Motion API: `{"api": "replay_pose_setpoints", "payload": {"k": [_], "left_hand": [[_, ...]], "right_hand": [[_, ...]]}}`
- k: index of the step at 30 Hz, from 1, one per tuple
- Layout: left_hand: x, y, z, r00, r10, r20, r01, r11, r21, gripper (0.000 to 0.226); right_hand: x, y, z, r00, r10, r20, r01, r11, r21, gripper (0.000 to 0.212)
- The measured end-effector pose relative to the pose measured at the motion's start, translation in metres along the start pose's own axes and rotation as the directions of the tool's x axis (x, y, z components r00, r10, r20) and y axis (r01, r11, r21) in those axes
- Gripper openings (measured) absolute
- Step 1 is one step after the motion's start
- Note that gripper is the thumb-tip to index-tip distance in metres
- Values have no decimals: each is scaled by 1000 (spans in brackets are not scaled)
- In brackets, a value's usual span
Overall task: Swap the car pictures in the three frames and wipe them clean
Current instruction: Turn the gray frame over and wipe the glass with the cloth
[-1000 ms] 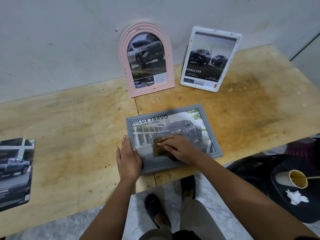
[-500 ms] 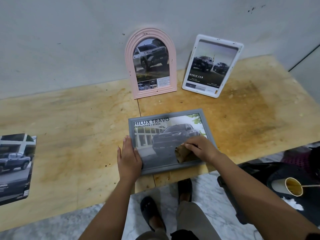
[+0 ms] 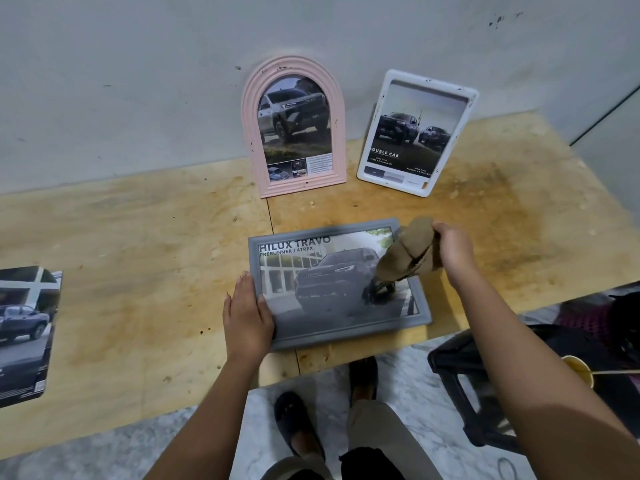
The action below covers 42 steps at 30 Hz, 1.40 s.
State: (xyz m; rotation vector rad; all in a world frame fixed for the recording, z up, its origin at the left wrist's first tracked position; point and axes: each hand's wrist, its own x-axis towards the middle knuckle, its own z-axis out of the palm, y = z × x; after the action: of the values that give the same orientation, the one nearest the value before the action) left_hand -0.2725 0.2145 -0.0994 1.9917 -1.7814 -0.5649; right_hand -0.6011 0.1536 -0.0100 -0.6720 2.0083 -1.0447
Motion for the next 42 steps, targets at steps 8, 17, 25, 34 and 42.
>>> {"api": "replay_pose_setpoints", "payload": {"k": [8, 17, 25, 34, 42], "left_hand": [[-1, 4, 0, 1000, -9, -7, 9, 1000, -20, 47], [2, 5, 0, 996, -80, 43, 84, 992, -94, 48], [-1, 42, -1, 951, -295, -90, 259, 923, -285, 40], [18, 50, -11, 850, -514, -118, 465, 836, -290, 39], [11, 24, -48, 731, -626, -273, 447, 741, -502, 49]], "right_hand": [[-2, 39, -31, 938, -271, -218, 163, 897, -411, 36], [-12, 84, -6, 914, -373, 159, 379, 644, -665, 43], [-17, 59, 32, 980, -177, 90, 196, 799, -568, 36], [7, 29, 52, 993, 85, 78, -20, 792, -610, 21], [-16, -8, 93, 952, -197, 235, 252, 938, -237, 30]]}}
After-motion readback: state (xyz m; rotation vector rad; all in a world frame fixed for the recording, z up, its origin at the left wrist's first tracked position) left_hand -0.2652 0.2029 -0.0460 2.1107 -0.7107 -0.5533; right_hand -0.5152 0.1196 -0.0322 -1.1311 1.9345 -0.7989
